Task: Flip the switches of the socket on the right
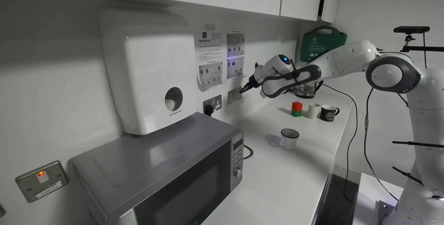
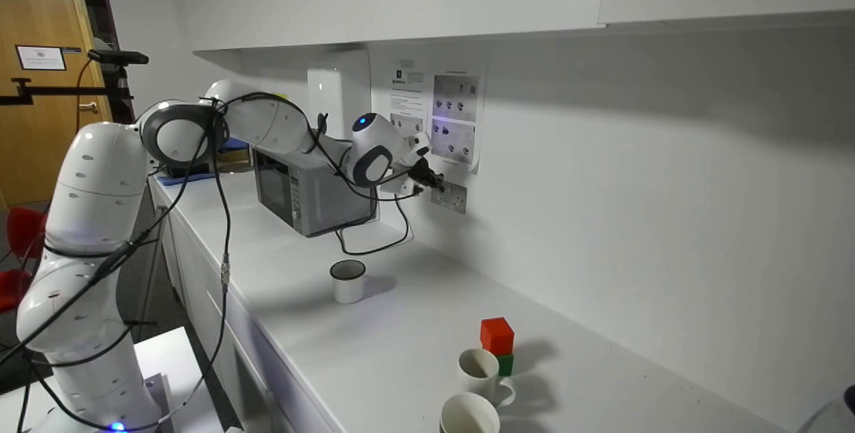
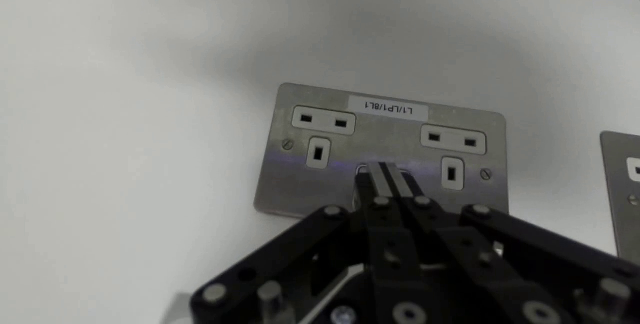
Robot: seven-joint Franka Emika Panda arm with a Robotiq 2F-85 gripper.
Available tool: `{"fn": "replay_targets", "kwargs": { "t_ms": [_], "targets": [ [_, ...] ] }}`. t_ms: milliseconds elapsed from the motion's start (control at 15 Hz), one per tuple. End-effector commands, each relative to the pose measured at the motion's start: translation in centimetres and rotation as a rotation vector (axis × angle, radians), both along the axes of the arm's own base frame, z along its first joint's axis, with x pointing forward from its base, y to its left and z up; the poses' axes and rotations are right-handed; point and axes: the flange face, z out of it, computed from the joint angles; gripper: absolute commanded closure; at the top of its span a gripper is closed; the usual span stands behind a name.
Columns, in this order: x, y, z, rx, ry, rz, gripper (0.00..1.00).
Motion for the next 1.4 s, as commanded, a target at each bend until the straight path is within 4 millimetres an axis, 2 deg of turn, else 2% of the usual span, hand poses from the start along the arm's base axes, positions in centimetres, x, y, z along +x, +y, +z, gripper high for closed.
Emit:
{"fn": "replay_targets", "kwargs": {
  "t_ms": [0, 667, 1333],
  "targets": [
    [0.2, -0.4, 1.6, -0.031, -0.024, 0.022, 1.0],
    [1.1, -0.2, 1.0, -0.023, -0.015, 0.028, 1.0],
    [2.5, -1.1, 0.6, -0.027, -0.012, 0.021, 1.0]
  ]
}}
